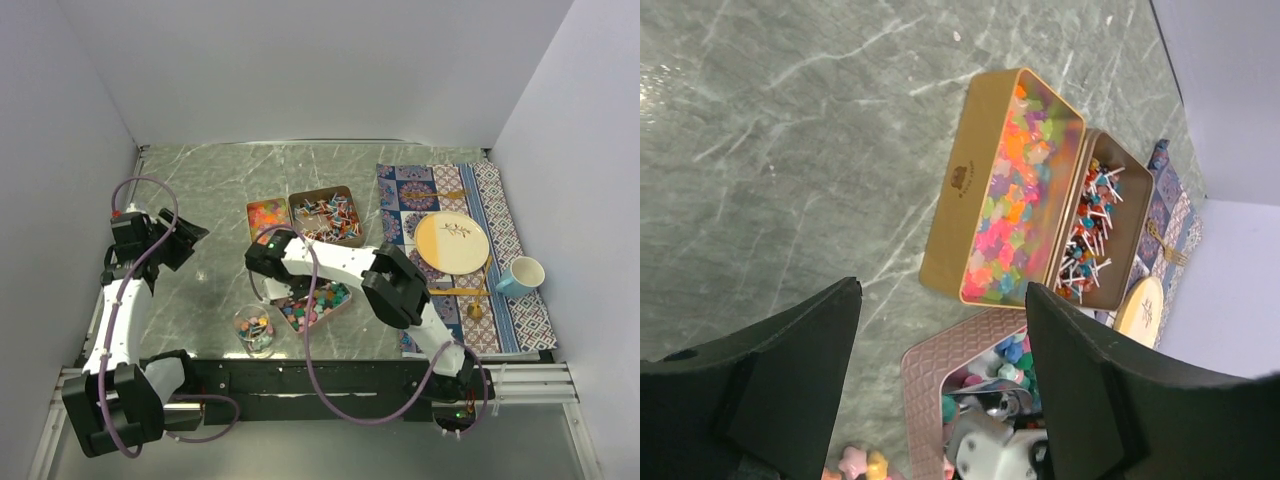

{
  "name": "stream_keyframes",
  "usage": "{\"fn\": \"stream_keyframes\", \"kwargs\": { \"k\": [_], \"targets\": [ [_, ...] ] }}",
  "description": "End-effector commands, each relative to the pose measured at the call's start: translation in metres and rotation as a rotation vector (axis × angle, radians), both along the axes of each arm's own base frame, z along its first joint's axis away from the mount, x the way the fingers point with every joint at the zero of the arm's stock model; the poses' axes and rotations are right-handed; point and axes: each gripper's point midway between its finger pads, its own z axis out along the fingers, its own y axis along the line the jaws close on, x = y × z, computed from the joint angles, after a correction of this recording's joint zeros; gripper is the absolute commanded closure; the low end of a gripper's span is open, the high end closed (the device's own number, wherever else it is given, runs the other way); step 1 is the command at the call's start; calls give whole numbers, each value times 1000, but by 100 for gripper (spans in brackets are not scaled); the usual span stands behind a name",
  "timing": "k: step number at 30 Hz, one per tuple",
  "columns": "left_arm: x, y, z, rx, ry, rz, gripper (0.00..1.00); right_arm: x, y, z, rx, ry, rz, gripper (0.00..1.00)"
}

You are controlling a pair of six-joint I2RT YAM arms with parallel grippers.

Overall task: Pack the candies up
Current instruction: Scoop the fake candies from the storage box.

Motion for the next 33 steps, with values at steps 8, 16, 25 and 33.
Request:
{"fn": "stream_keyframes", "kwargs": {
  "k": [8,16,25,33],
  "targets": [
    [16,13,9,27,-35,17,28,6,30,-28,359,210,-357,100],
    [25,19,14,44,-44,17,29,30,34,11,464,119,-326,100],
    [28,17,17,28,-79,17,29,24,-13,74,493,-40,-272,100],
    [28,21,19,44,-85,27,28,11,-6,123,514,-105,-150,100]
  ]
}}
